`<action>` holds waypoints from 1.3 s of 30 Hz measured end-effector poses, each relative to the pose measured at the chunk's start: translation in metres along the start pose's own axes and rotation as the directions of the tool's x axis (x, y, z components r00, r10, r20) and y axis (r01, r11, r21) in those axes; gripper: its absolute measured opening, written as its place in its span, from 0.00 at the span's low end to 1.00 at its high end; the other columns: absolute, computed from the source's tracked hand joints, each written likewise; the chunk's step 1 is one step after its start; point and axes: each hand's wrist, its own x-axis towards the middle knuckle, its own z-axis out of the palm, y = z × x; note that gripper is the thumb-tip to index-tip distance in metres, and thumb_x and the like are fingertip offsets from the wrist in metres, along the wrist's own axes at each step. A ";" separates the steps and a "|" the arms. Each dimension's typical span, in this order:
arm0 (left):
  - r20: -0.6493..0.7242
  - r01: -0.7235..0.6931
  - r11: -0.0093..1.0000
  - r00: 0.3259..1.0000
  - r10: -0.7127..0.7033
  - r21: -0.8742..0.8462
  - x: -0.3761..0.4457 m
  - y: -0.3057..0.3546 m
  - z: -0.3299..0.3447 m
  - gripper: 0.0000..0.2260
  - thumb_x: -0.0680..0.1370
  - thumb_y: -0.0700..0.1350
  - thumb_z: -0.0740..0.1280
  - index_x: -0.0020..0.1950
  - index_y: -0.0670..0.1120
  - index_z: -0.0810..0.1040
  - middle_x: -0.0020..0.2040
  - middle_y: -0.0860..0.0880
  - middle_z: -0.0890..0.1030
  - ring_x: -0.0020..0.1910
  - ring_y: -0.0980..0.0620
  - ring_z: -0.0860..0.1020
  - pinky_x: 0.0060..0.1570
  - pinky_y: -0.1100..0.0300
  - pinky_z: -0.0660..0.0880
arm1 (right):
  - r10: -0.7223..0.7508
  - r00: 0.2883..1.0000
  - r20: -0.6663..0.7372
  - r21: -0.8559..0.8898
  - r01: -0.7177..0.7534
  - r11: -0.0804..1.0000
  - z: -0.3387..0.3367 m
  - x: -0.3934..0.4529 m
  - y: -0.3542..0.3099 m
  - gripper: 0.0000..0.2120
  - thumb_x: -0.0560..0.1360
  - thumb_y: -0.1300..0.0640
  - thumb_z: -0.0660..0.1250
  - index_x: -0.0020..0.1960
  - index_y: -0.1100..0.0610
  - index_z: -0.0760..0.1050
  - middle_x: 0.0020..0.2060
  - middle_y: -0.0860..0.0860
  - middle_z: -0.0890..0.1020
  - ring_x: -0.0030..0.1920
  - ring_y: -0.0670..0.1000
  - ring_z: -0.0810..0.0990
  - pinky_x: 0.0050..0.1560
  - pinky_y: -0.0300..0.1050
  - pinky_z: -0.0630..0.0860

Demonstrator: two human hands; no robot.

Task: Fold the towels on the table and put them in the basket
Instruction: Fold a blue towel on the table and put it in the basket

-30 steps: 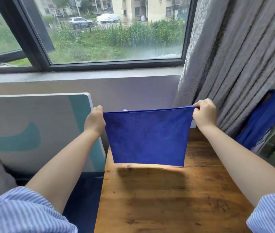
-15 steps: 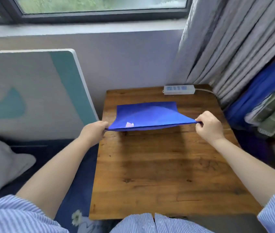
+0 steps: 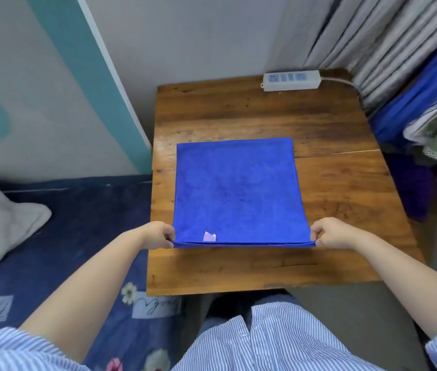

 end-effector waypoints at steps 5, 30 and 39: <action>-0.083 0.036 0.985 0.995 -0.050 -0.170 0.013 -0.001 -0.016 0.05 0.78 0.41 0.62 0.42 0.46 0.73 0.42 0.50 0.73 0.45 0.51 0.71 0.37 0.64 0.66 | 0.052 0.992 -0.112 0.206 -0.028 0.978 -0.022 0.018 -0.010 0.15 0.68 0.71 0.63 0.29 0.55 0.70 0.28 0.49 0.72 0.36 0.51 0.69 0.32 0.38 0.65; -0.441 -0.132 0.619 0.813 -0.379 -0.774 0.157 0.024 -0.148 0.14 0.80 0.39 0.55 0.35 0.48 0.66 0.34 0.51 0.68 0.34 0.52 0.65 0.32 0.63 0.62 | 0.359 0.860 -0.363 0.870 0.175 0.460 -0.137 0.166 -0.036 0.15 0.73 0.71 0.58 0.33 0.56 0.69 0.30 0.52 0.70 0.33 0.47 0.69 0.33 0.37 0.67; -0.538 -0.074 0.747 0.741 -0.402 -0.660 0.184 0.027 -0.134 0.10 0.82 0.41 0.51 0.54 0.37 0.69 0.52 0.37 0.73 0.52 0.42 0.71 0.48 0.55 0.64 | 0.502 0.753 -0.425 0.855 0.152 0.495 -0.124 0.213 -0.037 0.14 0.71 0.68 0.59 0.30 0.54 0.68 0.24 0.47 0.70 0.28 0.45 0.65 0.29 0.39 0.61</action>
